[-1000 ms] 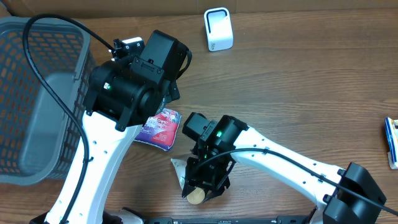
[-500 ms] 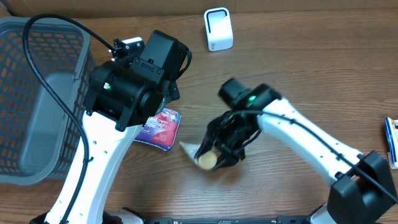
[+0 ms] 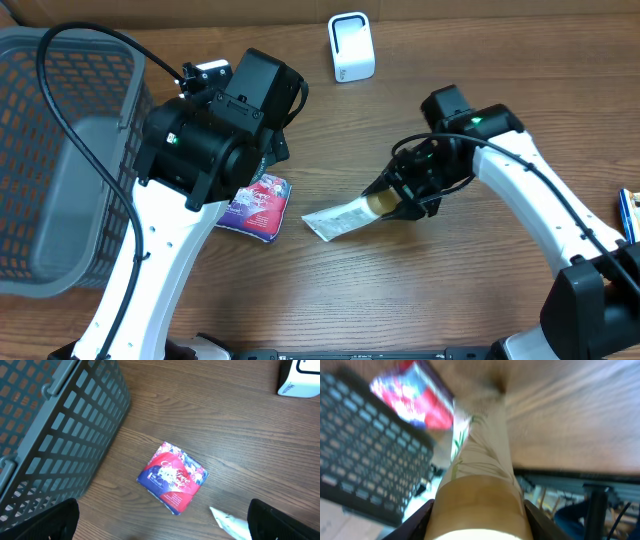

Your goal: Scan the item barcode

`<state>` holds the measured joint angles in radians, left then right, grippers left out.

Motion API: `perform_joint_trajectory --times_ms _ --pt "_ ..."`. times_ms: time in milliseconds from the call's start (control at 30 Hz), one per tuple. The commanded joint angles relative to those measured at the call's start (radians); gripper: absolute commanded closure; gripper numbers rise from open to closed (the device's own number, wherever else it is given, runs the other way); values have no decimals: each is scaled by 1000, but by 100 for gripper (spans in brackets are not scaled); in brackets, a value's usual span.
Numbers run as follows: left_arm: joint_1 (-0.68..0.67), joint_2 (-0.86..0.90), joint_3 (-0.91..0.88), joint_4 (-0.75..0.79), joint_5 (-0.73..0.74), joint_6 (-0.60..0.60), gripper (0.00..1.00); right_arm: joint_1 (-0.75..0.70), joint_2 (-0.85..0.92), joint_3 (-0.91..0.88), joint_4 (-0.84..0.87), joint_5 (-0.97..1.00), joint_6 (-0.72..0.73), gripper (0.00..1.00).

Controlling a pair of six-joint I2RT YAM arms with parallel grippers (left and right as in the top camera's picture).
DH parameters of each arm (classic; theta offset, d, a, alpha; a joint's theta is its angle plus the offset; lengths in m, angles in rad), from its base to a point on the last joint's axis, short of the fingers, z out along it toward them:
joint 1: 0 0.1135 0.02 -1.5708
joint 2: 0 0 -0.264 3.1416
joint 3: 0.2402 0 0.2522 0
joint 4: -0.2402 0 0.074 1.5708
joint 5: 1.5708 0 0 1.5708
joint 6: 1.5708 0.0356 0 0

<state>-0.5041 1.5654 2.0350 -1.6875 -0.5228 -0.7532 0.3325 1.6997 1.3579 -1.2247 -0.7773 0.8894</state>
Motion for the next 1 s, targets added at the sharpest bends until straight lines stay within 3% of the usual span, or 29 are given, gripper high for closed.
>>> perform_joint_trajectory --times_ms 0,133,267,433,567,767,867,967 --pt "-5 0 0 -2 0 -10 0 -32 3 24 26 154 -9 60" --pt "-5 0 0 -2 0 -10 0 -58 12 24 149 512 -8 23" --pt "-5 0 0 -2 0 -10 0 -58 12 24 249 619 -63 0" --pt "-5 0 0 -2 0 -10 0 -58 12 24 343 620 -184 0" --pt "-5 0 0 -2 0 -10 0 -58 12 23 317 600 -184 0" --pt "-5 0 0 -2 0 -10 1 -27 12 -61 196 415 -87 0" --pt "-5 0 0 -2 0 -10 0 8 12 -200 337 305 21 0" --pt "-5 0 0 -2 0 -10 1 54 12 -387 674 229 116 0"
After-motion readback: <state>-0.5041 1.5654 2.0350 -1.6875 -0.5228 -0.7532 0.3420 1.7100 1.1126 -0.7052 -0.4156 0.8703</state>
